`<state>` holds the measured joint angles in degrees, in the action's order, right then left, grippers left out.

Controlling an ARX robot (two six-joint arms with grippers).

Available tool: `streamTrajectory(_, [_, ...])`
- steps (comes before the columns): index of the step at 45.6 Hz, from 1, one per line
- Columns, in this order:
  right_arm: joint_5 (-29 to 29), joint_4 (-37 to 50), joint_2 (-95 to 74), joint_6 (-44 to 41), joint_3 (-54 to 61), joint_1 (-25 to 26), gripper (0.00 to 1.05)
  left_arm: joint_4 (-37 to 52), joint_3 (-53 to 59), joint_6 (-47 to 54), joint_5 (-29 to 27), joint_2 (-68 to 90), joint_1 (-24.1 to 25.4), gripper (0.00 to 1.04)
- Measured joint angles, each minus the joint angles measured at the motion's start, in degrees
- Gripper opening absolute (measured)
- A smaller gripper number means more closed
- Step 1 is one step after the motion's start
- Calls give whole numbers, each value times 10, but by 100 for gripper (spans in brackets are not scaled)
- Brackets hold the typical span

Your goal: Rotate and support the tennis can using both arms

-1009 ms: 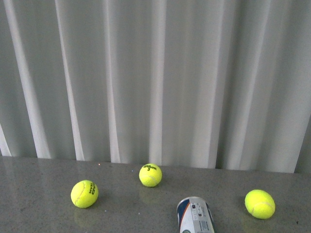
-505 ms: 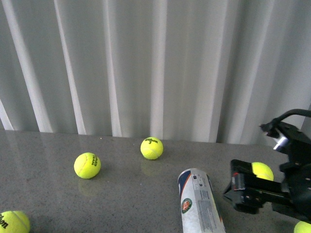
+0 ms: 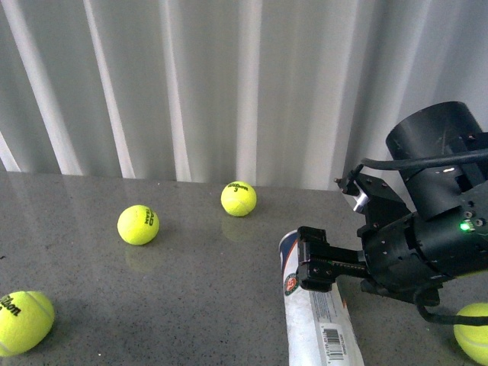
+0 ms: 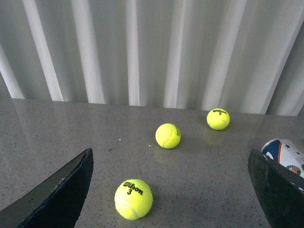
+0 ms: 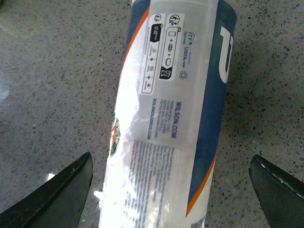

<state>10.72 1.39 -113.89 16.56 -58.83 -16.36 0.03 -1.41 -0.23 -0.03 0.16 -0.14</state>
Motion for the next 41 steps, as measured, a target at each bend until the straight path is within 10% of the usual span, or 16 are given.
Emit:
streamTrajectory(16, [5,-18,-81,-8,-53,-21,98,0,0,0,0,0,0,98])
streamTrajectory(27, [15,-30,-79,-64,-56,-28,68,0,0,0,0,0,0,98])
streamTrajectory(41, [-31,39,6,-472,-5,-20,33,0,0,0,0,0,0,98])
